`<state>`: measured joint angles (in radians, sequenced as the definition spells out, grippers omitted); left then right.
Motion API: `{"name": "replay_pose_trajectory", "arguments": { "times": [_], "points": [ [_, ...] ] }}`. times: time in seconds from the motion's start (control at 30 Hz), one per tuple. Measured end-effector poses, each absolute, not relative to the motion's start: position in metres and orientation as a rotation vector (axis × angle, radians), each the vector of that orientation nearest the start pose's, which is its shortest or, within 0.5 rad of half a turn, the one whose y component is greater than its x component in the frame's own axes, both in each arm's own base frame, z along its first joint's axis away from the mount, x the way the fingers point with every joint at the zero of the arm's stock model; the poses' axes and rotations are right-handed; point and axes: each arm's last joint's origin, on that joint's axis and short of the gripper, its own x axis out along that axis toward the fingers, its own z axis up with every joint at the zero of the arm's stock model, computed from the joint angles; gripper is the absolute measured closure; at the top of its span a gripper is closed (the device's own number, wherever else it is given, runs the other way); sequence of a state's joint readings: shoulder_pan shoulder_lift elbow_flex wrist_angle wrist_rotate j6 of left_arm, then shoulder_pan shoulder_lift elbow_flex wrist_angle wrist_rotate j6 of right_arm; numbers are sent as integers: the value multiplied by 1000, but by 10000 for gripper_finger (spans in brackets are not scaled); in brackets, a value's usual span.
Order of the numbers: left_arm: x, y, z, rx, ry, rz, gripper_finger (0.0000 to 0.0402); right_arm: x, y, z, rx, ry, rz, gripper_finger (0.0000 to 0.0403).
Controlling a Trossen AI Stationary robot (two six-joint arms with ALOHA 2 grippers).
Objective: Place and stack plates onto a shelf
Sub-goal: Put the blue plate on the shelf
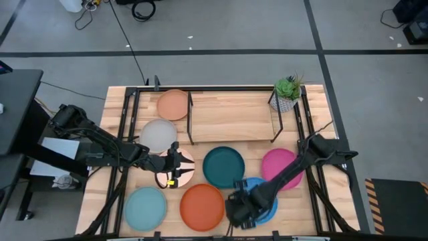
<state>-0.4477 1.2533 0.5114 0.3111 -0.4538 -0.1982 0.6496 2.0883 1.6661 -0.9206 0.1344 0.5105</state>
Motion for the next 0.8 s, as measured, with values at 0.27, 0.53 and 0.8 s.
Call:
{"name": "replay_pose_trajectory", "arguments": {
  "times": [0.27, 0.53, 0.8],
  "points": [
    [225, -94, 194, -57, 384, 54, 260, 322, 297, 181, 28, 1357, 43, 227],
    [225, -94, 194, -88, 385, 60, 260, 297, 309, 169, 42, 1478, -80, 222],
    [225, -94, 193, -90, 393, 56, 260, 289, 321, 157, 28, 1495, -74, 229]
  ]
}}
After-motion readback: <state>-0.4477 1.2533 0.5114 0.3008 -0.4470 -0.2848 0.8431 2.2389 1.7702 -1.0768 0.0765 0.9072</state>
